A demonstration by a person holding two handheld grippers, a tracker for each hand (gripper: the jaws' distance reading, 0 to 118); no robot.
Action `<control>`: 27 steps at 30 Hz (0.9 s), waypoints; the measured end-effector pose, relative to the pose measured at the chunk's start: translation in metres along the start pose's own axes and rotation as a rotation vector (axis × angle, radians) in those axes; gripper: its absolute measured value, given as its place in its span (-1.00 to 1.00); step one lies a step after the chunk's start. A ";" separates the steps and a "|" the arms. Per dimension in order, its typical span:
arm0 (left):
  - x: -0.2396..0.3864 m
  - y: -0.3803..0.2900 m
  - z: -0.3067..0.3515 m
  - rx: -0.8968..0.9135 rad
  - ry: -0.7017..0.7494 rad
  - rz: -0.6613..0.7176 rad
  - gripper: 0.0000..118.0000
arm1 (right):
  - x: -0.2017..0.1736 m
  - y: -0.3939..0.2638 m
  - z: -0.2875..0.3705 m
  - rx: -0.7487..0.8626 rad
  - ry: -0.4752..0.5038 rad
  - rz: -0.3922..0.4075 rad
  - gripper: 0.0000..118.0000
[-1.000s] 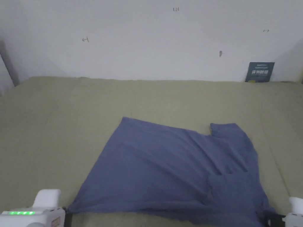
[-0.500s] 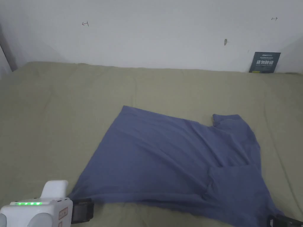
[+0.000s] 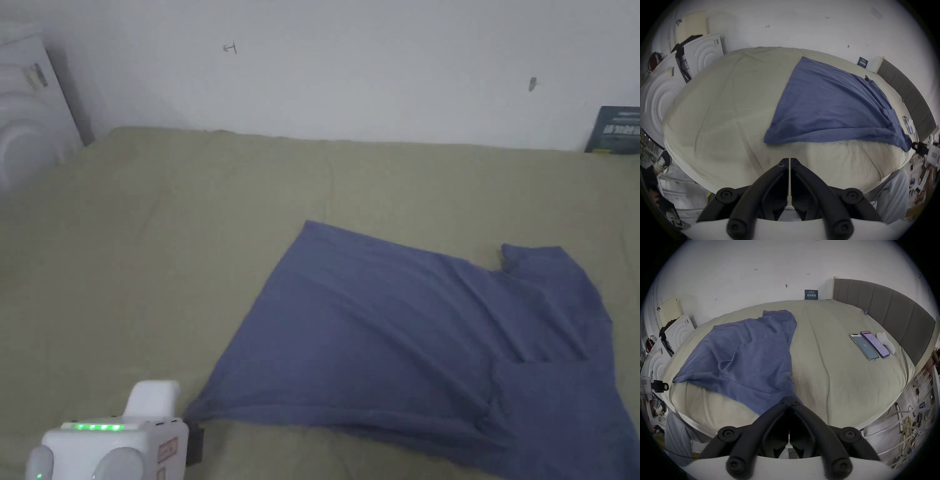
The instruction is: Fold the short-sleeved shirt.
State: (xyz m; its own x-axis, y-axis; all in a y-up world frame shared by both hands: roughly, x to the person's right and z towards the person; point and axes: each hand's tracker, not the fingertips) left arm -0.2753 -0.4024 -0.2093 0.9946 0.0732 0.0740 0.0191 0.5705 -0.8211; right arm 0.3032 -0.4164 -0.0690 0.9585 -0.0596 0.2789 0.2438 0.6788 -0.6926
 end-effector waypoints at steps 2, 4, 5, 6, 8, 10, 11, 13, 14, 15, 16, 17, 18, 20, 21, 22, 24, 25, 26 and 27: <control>-0.004 0.005 -0.008 -0.010 0.017 0.009 -0.99 | -0.004 0.003 0.004 -0.011 0.012 -0.012 -1.00; -0.014 0.012 -0.020 -0.017 0.021 0.010 -0.80 | -0.004 0.002 0.002 -0.011 0.009 -0.007 -1.00; -0.015 0.016 -0.024 -0.013 0.016 -0.001 0.08 | -0.008 0.004 0.004 -0.015 0.009 0.001 -1.00; -0.015 0.021 -0.032 -0.048 0.014 -0.015 0.91 | -0.008 0.005 0.003 -0.018 0.008 0.004 -1.00; -0.012 0.045 -0.024 0.005 -0.027 -0.052 0.94 | -0.008 0.005 0.000 -0.021 0.013 0.006 -1.00; -0.012 0.070 -0.029 -0.043 0.012 -0.058 0.95 | -0.012 0.009 -0.001 -0.026 0.008 0.004 -1.00; -0.001 0.038 -0.044 -0.035 0.018 -0.061 0.95 | -0.012 0.009 -0.003 -0.031 0.015 0.003 -1.00; 0.004 0.030 -0.060 -0.042 0.011 -0.066 0.95 | -0.015 0.011 -0.005 -0.038 0.014 0.007 -1.00; 0.006 0.030 -0.065 -0.049 0.016 -0.060 0.95 | -0.016 0.011 -0.007 -0.042 0.012 0.012 -1.00; -0.008 0.044 -0.082 -0.051 0.010 -0.056 0.95 | -0.016 0.011 -0.008 -0.044 0.012 0.015 -1.00; -0.010 0.046 -0.089 -0.049 0.006 -0.057 0.92 | -0.015 0.012 -0.010 -0.047 0.013 0.017 -1.00; -0.011 0.048 -0.094 -0.050 0.007 -0.057 0.76 | -0.014 0.012 -0.012 -0.053 0.011 0.018 -1.00; -0.012 0.048 -0.095 -0.048 0.004 -0.058 0.58 | -0.013 0.012 -0.014 -0.056 0.010 0.018 -1.00; 0.015 0.045 -0.061 0.009 0.050 -0.102 0.12 | -0.011 0.013 -0.016 -0.058 0.009 0.019 -1.00; 0.021 0.044 -0.053 0.011 0.026 -0.123 -0.27 | -0.008 0.013 -0.018 -0.058 0.010 0.019 -1.00; 0.027 0.042 -0.046 0.005 0.012 -0.160 -0.74 | -0.006 0.013 -0.019 -0.056 0.010 0.020 -1.00; 0.033 0.050 -0.031 0.019 -0.020 -0.153 -0.88 | -0.005 0.016 -0.020 -0.053 0.014 0.021 -1.00; 0.037 0.051 -0.028 0.005 -0.023 -0.158 -0.88 | -0.006 0.015 -0.020 -0.048 0.013 0.023 -1.00; 0.043 0.051 -0.025 0.004 -0.016 -0.162 -0.88 | -0.007 0.016 -0.020 -0.043 0.012 0.025 -1.00; 0.033 0.051 -0.033 -0.003 -0.036 -0.150 -0.88 | -0.007 0.017 -0.020 -0.042 0.013 0.024 -1.00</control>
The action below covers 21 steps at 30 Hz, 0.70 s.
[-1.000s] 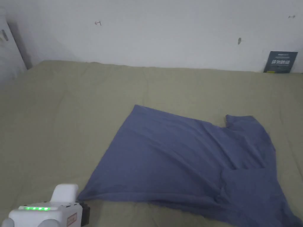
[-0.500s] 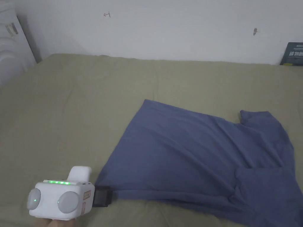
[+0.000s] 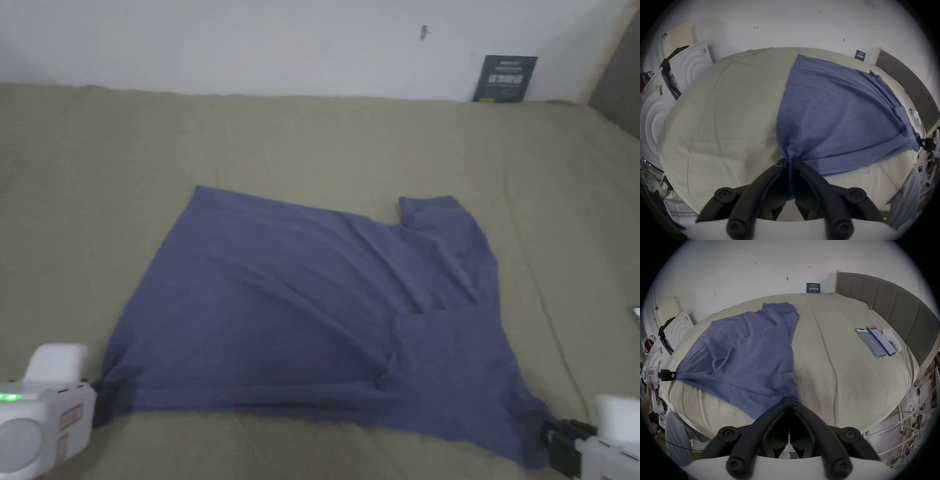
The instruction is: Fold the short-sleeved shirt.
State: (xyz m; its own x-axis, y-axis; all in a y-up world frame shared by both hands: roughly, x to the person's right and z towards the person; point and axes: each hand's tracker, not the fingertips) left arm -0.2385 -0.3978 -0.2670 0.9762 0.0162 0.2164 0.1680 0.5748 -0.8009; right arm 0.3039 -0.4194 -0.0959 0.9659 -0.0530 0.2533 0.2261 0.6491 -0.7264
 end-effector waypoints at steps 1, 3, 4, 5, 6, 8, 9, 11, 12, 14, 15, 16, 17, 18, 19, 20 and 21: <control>-0.004 0.001 0.000 0.007 -0.005 0.004 -0.88 | 0.001 0.001 0.000 0.005 0.005 -0.007 -1.00; -0.009 0.005 0.004 0.009 -0.013 0.046 -0.88 | 0.002 0.000 0.001 0.010 0.015 -0.023 -0.43; -0.007 0.001 0.001 0.003 -0.014 0.050 -0.88 | 0.003 0.001 -0.001 -0.002 0.019 -0.027 0.27; -0.007 0.001 0.001 0.008 -0.010 0.059 -0.88 | 0.004 0.000 -0.005 -0.025 0.029 -0.027 1.00; -0.008 0.003 0.002 0.006 -0.012 0.059 -0.88 | 0.003 0.000 -0.006 0.040 0.035 0.005 0.96; -0.006 0.002 0.001 0.005 -0.008 0.057 -0.88 | -0.001 -0.003 -0.015 -0.038 0.029 0.007 0.96; -0.005 0.003 0.001 0.005 -0.004 0.049 -0.88 | -0.002 -0.004 -0.021 -0.044 0.033 0.010 0.96; -0.007 0.006 0.001 0.004 0.000 0.048 -0.88 | -0.005 -0.003 -0.026 -0.064 0.036 0.016 0.96; -0.006 0.004 -0.002 0.003 0.004 0.057 -0.88 | -0.005 -0.004 -0.033 -0.083 0.036 0.024 0.93; -0.008 0.005 -0.003 0.000 0.003 0.062 -0.88 | -0.005 -0.005 -0.038 -0.116 0.050 0.037 0.47; -0.009 0.005 -0.002 0.002 0.006 0.061 -0.88 | -0.006 -0.008 -0.038 -0.118 0.056 0.045 0.29; -0.006 0.002 -0.003 0.004 0.007 0.060 -0.88 | -0.007 -0.010 -0.037 -0.104 0.033 0.068 0.22; -0.006 0.002 -0.003 -0.004 0.009 0.060 -0.88 | -0.006 -0.010 -0.033 -0.094 0.061 0.073 -0.09; -0.007 0.003 -0.002 -0.005 0.010 0.060 -0.88 | -0.006 -0.007 -0.023 -0.090 0.070 0.075 -0.42; -0.008 0.004 -0.002 -0.006 0.007 0.058 -0.88 | -0.006 -0.005 -0.017 -0.051 0.079 0.084 -0.68; -0.005 0.003 -0.001 -0.005 0.008 0.055 -0.88 | -0.007 -0.005 -0.013 -0.036 0.062 0.097 -0.69; -0.004 0.003 -0.001 -0.002 0.011 0.053 -0.88 | -0.012 -0.004 -0.011 -0.046 0.080 0.098 -0.69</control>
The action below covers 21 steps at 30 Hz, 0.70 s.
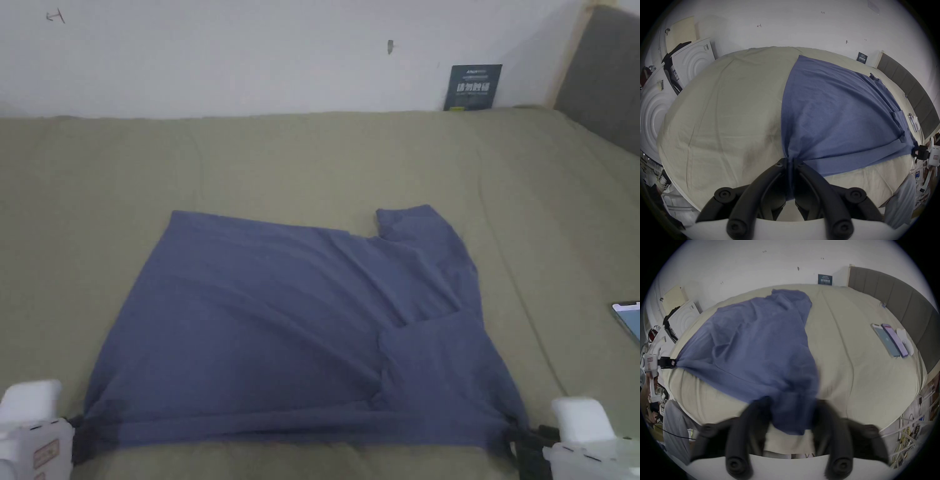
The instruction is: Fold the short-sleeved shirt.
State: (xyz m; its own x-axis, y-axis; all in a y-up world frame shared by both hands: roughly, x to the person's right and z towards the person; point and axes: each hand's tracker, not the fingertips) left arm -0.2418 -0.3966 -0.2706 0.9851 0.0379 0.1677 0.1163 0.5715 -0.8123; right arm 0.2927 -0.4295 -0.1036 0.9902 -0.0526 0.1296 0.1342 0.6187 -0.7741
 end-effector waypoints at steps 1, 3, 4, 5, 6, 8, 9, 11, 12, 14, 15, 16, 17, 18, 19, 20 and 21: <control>-0.001 0.001 0.001 0.000 0.001 -0.002 -0.88 | -0.003 0.004 0.005 -0.002 -0.003 0.027 -0.70; -0.002 0.001 0.001 0.000 0.008 -0.001 -0.88 | -0.008 0.004 0.008 0.010 -0.009 0.054 -0.70; -0.003 0.002 0.002 -0.002 0.010 0.003 -0.88 | -0.007 0.004 0.009 0.006 -0.007 0.050 -0.70; -0.005 0.002 0.003 -0.001 0.007 0.007 -0.88 | -0.005 0.006 0.010 0.005 -0.005 0.043 -0.70; -0.007 0.002 0.005 0.003 0.003 0.009 -0.88 | -0.004 0.006 0.012 0.009 -0.001 0.031 -0.70; -0.006 0.002 0.008 0.006 -0.002 0.008 -0.88 | -0.002 0.006 0.012 0.015 0.003 0.010 -0.70; -0.006 0.002 0.010 0.011 -0.003 0.011 -0.88 | 0.000 0.009 0.013 0.015 0.003 0.009 -0.70; -0.005 0.004 0.012 0.012 -0.008 0.006 -0.88 | 0.001 0.012 0.013 0.017 0.003 0.001 -0.70; -0.004 0.006 0.014 0.021 -0.012 0.003 -0.88 | 0.002 0.014 0.015 0.018 0.005 -0.001 -0.70; -0.005 0.013 0.014 0.023 -0.013 -0.007 -0.88 | 0.004 0.023 0.017 0.026 0.015 -0.020 -0.70; -0.004 0.016 0.015 0.032 -0.013 -0.006 -0.88 | 0.004 0.026 0.018 0.030 0.018 -0.028 -0.70; -0.004 0.022 0.015 0.037 -0.017 -0.006 -0.88 | 0.003 0.031 0.020 0.040 0.022 -0.033 -0.70; -0.005 0.030 0.015 0.038 -0.022 -0.004 -0.88 | 0.003 0.039 0.023 0.042 0.021 -0.032 -0.70; -0.007 0.036 0.015 0.049 -0.026 -0.001 -0.88 | 0.002 0.045 0.024 0.043 0.021 -0.031 -0.70; -0.007 0.044 0.015 0.054 -0.028 -0.003 -0.88 | 0.002 0.052 0.026 0.056 0.022 -0.033 -0.70; -0.006 0.051 0.014 0.059 -0.032 -0.007 -0.88 | 0.002 0.060 0.027 0.056 0.028 -0.036 -0.70; -0.006 0.059 0.013 0.067 -0.035 -0.011 -0.88 | 0.003 0.069 0.026 0.054 0.031 -0.038 -0.70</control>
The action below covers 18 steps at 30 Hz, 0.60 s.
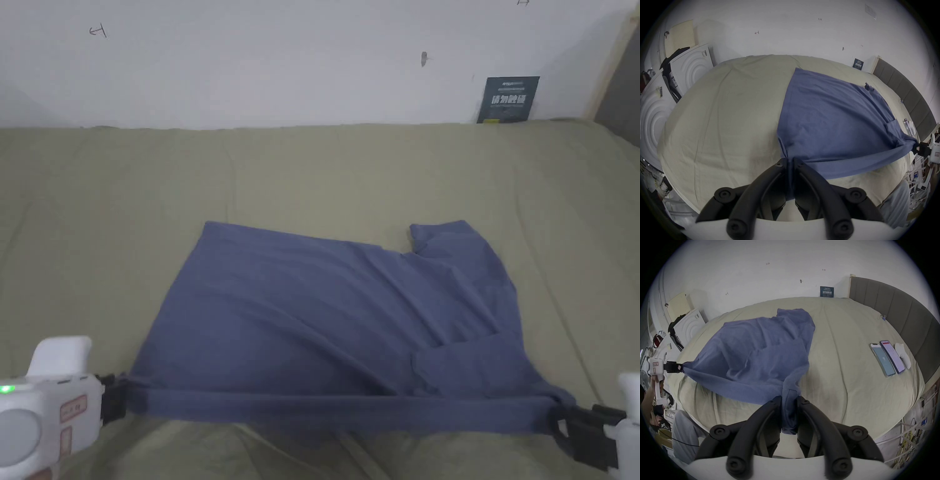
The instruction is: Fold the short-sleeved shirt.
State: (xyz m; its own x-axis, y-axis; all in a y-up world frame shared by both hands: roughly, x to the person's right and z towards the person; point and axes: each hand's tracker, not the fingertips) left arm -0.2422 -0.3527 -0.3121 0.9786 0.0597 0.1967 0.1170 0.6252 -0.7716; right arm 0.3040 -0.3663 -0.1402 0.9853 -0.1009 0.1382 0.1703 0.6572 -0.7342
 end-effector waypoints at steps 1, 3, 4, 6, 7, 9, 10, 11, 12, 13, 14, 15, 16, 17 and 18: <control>0.000 0.010 -0.002 0.002 -0.001 -0.005 -0.88 | 0.000 0.009 -0.001 0.003 -0.001 -0.004 -0.70; 0.002 0.028 -0.011 0.008 -0.001 -0.017 -0.88 | 0.001 0.027 -0.005 0.006 0.002 -0.006 -0.70; 0.002 0.040 -0.016 0.008 -0.007 -0.026 -0.88 | 0.002 0.039 -0.010 0.005 -0.005 -0.005 -0.70; 0.003 0.062 -0.031 0.004 -0.012 -0.025 -0.88 | 0.004 0.058 -0.020 0.003 -0.008 -0.006 -0.70; 0.003 0.071 -0.038 -0.002 -0.016 -0.019 -0.88 | 0.005 0.067 -0.026 -0.002 -0.011 -0.005 -0.70; 0.002 0.091 -0.056 -0.018 -0.028 -0.008 -0.88 | 0.006 0.084 -0.041 -0.015 -0.020 -0.010 -0.70; 0.005 0.099 -0.065 -0.021 -0.027 -0.008 -0.88 | 0.007 0.090 -0.051 -0.031 -0.020 -0.018 -0.70; 0.007 0.107 -0.075 -0.036 -0.024 -0.016 -0.88 | 0.009 0.095 -0.061 -0.051 -0.022 -0.031 -0.70; 0.008 0.113 -0.084 -0.034 -0.020 -0.017 -0.88 | 0.009 0.100 -0.071 -0.058 -0.028 -0.038 -0.70; 0.009 0.118 -0.092 -0.048 -0.019 -0.023 -0.88 | 0.010 0.104 -0.080 -0.074 -0.028 -0.034 -0.70; 0.011 0.122 -0.100 -0.056 -0.016 -0.021 -0.88 | 0.009 0.108 -0.088 -0.083 -0.041 -0.030 -0.70; 0.012 0.126 -0.107 -0.064 -0.019 -0.016 -0.88 | 0.010 0.110 -0.095 -0.084 -0.046 -0.033 -0.70; 0.012 0.130 -0.114 -0.065 -0.018 -0.009 -0.88 | 0.012 0.114 -0.102 -0.095 -0.047 -0.042 -0.70; 0.012 0.134 -0.121 -0.072 -0.023 0.005 -0.88 | 0.013 0.118 -0.110 -0.110 -0.049 -0.051 -0.70; 0.013 0.136 -0.124 -0.076 -0.026 0.009 -0.88 | 0.012 0.120 -0.113 -0.107 -0.053 -0.051 -0.70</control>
State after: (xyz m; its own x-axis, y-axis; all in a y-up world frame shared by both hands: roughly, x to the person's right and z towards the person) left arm -0.1922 -0.3633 -0.4900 0.9751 0.0854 0.2046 0.1219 0.5641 -0.8166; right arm 0.3385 -0.3733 -0.3017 0.9735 -0.0900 0.2101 0.2234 0.5685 -0.7918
